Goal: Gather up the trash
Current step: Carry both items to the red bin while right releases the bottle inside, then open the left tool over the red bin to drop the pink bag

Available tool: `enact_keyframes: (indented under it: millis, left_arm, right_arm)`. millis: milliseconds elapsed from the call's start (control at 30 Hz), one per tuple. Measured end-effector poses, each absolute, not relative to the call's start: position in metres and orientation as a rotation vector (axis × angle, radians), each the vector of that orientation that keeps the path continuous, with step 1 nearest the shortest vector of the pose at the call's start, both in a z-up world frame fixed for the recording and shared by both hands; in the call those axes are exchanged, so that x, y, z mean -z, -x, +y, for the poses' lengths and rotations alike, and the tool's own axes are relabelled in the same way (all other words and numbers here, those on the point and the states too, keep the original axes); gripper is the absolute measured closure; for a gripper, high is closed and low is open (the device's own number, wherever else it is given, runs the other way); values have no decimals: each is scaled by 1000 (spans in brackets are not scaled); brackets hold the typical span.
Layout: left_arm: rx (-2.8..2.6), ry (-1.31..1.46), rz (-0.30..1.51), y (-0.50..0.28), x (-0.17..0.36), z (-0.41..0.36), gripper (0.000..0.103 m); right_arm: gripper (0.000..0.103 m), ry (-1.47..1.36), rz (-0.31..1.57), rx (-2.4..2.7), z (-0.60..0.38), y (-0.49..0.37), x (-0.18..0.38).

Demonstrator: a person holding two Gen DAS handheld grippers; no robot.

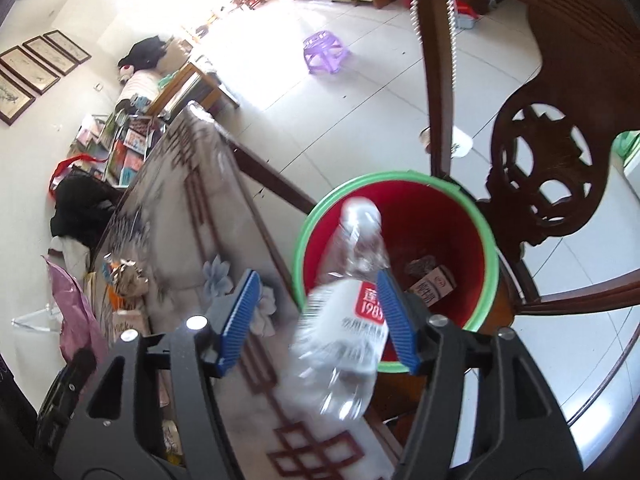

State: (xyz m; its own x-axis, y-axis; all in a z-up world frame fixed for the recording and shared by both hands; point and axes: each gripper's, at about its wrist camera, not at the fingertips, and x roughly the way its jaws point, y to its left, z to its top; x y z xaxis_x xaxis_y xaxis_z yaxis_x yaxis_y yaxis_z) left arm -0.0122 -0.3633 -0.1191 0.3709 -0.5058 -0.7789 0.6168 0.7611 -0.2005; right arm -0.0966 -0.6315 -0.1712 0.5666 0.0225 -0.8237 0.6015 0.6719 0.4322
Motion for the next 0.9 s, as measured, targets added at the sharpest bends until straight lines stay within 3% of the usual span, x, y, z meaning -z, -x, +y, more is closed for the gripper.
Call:
enact_keyframes:
  millis: [433, 500, 567, 667, 900]
  left_arm:
    - [978, -239, 1025, 26, 161, -469, 81]
    - [1006, -256, 1024, 29, 164, -483, 72]
    - [1022, -261, 1009, 33, 163, -493, 51]
    - [1034, -262, 989, 36, 158, -499, 37]
    - [997, -227, 941, 37, 138, -470, 35]
  right_arm:
    - [39, -708, 869, 546, -654, 164, 146]
    - [39, -713, 860, 568, -656, 174, 142]
    - [39, -718, 849, 587, -658, 184, 140]
    - [39, -727, 838, 604, -659, 194, 137]
    - [39, -718, 829, 573, -649, 185, 131]
